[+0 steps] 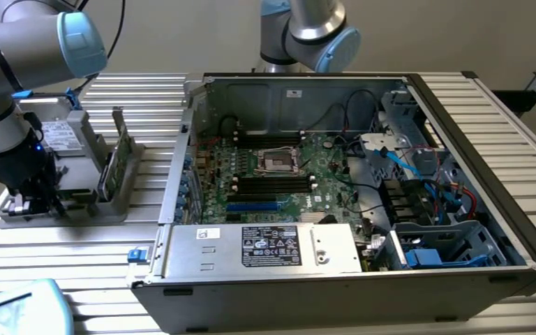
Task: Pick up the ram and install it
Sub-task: 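Pick up the ram and move it above insertion slot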
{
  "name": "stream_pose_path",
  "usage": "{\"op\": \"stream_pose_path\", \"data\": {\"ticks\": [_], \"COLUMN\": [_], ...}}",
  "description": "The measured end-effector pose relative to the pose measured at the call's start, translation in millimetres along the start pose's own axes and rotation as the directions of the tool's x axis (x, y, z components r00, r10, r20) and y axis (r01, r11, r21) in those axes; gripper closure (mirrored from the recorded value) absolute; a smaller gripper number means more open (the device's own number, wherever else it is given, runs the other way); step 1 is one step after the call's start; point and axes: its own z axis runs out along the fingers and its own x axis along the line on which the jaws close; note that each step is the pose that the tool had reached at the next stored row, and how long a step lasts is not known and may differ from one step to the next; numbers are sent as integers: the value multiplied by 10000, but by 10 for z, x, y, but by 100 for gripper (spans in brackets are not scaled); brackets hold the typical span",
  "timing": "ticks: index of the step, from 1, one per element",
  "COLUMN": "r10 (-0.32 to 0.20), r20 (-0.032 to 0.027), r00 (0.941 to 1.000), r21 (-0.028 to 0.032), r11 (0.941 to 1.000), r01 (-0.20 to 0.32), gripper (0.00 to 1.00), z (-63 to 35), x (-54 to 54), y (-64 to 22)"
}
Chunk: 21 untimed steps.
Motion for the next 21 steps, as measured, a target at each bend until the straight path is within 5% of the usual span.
{"op": "stream_pose_path", "data": {"ticks": [10, 21], "r10": [0, 0], "r20": [2, 18], "r00": [10000, 10000], "r21": [-5, -77], "r11": [10000, 10000], "r01": [0, 0], "gripper": [86, 86], "z": [-17, -152], "x": [0, -2], "y": [-4, -9]}}
